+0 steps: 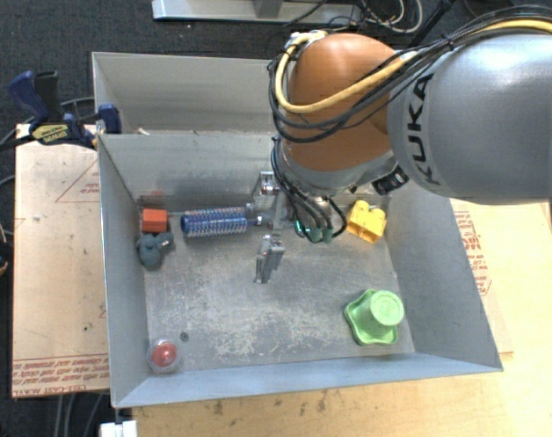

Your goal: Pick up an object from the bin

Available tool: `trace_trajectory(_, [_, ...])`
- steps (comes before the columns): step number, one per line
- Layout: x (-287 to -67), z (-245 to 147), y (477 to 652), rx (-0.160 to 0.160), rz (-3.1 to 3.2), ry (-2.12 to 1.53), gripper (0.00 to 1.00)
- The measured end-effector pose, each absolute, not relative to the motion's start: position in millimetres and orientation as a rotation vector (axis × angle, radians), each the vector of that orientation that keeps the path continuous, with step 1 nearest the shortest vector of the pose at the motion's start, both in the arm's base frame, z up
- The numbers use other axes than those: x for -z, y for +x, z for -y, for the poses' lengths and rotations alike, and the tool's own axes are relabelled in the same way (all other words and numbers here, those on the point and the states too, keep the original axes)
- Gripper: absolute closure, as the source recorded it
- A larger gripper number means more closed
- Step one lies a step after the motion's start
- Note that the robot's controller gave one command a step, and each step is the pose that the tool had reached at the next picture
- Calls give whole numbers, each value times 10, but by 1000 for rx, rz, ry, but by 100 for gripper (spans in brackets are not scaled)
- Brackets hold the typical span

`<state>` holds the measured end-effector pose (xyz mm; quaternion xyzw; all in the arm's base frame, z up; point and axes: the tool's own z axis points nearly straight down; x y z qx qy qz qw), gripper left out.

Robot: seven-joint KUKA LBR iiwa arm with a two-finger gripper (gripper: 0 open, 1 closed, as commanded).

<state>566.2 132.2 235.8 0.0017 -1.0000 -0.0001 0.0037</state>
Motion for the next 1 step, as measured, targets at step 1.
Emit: trace_trajectory(1, [-1741, -1546, 6189, 2, 3130, -256, 0])
